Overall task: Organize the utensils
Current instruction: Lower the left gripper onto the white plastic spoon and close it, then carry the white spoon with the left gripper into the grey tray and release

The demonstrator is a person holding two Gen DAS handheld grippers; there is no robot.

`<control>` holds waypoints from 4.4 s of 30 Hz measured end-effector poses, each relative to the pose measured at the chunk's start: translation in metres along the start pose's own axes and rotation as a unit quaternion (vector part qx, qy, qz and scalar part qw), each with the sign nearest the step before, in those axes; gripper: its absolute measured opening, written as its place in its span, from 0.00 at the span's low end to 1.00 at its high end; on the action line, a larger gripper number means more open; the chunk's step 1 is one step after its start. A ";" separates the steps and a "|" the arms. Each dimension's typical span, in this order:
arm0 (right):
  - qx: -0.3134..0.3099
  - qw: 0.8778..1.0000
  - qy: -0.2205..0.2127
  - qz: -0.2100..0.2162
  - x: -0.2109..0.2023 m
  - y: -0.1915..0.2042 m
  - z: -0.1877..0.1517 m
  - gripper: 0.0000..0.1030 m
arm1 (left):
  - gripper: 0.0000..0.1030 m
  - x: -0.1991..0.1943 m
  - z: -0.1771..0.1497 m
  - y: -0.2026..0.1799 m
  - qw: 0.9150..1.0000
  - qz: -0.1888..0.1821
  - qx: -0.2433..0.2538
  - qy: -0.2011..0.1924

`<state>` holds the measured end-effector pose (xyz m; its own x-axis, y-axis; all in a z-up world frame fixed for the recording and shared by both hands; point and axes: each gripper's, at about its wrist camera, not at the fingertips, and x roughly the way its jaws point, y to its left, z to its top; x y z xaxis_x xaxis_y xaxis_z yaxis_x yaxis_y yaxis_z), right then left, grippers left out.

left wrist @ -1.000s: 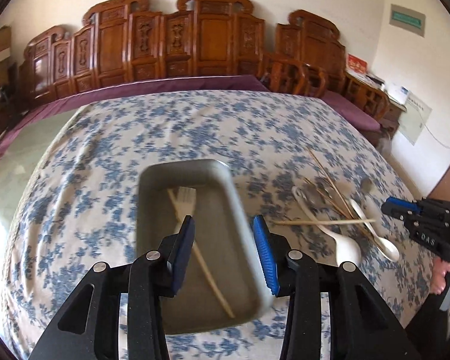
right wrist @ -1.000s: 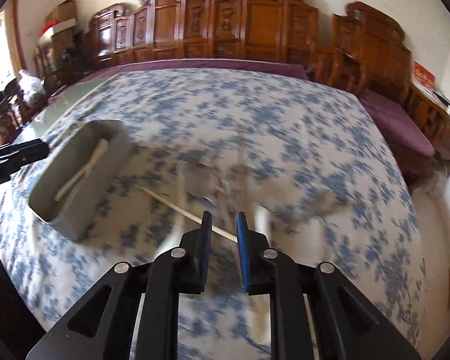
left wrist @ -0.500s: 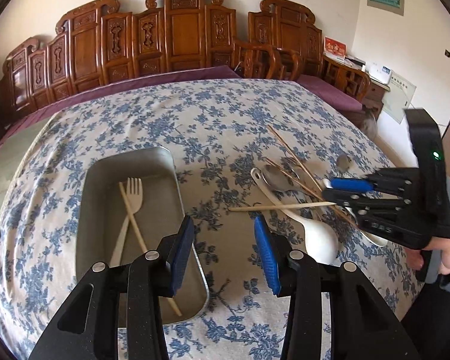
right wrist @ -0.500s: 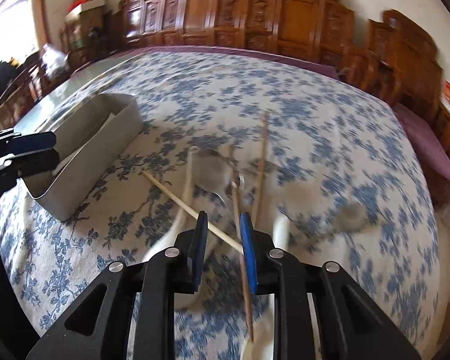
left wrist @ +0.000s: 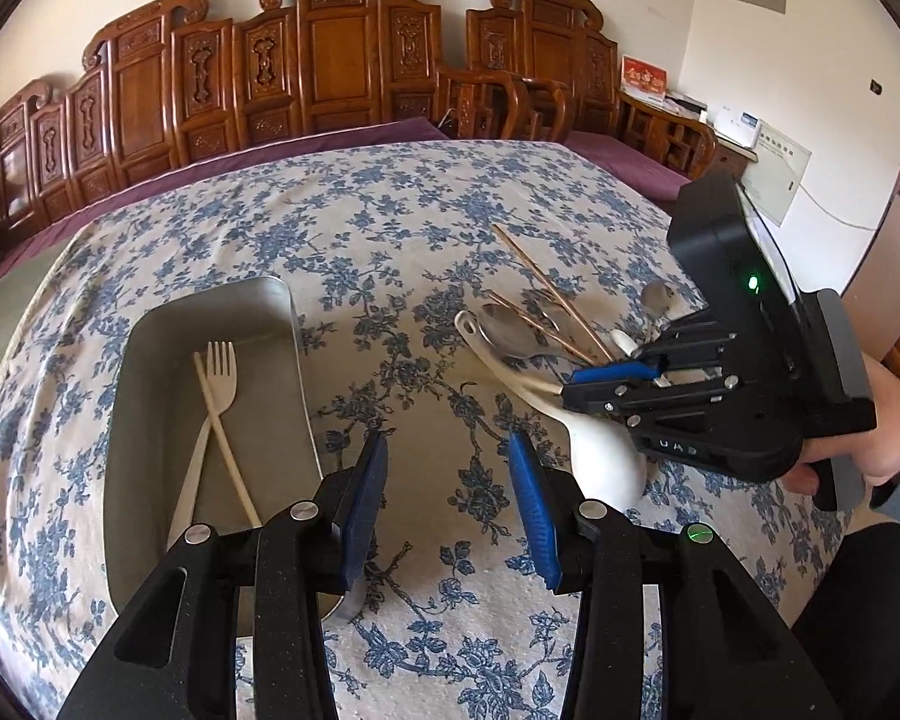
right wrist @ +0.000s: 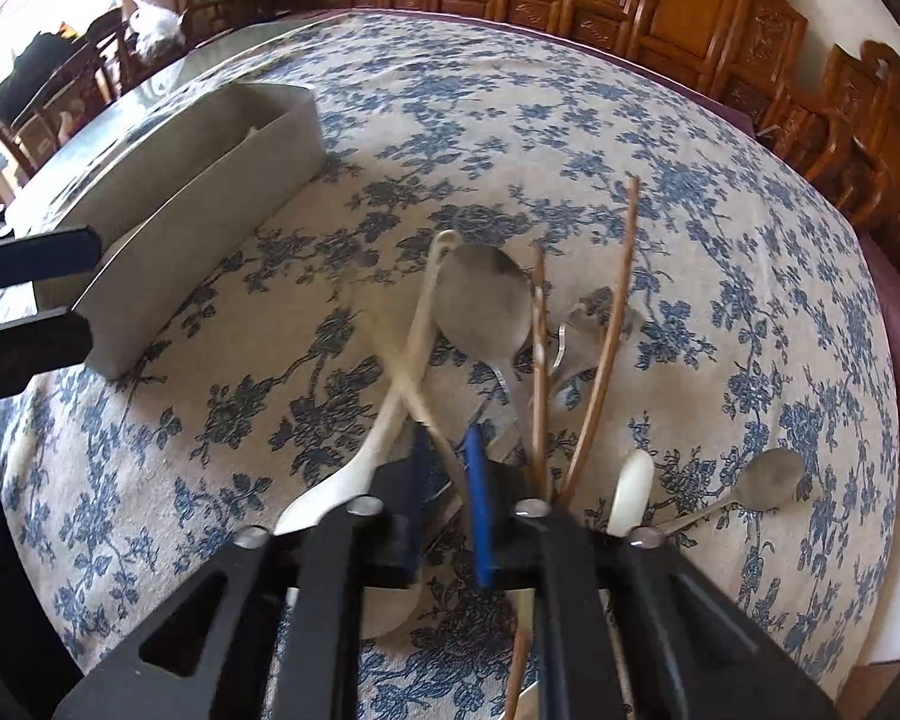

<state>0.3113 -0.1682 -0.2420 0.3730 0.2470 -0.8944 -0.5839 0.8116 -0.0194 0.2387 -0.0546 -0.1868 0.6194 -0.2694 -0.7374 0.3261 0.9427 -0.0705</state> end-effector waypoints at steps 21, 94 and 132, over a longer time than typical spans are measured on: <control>0.186 0.978 -0.092 -0.029 -0.052 -0.050 -0.070 0.06 | 0.39 0.013 -0.006 -0.036 1.000 -0.013 0.017 0.000; 0.146 0.973 -0.172 0.048 -0.075 0.013 -0.032 0.06 | 0.05 -0.032 0.016 0.037 0.999 -0.012 -0.028 0.034; 0.138 0.977 -0.155 0.050 -0.064 0.033 -0.022 0.06 | 0.24 -0.006 -0.012 0.114 0.993 0.035 -0.096 0.058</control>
<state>0.2525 -0.1692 -0.1956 0.5493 0.4461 -0.7066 -0.4276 0.8765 0.2210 0.2640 0.0567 -0.1982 0.5457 -0.1874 -0.8168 0.1364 0.9815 -0.1341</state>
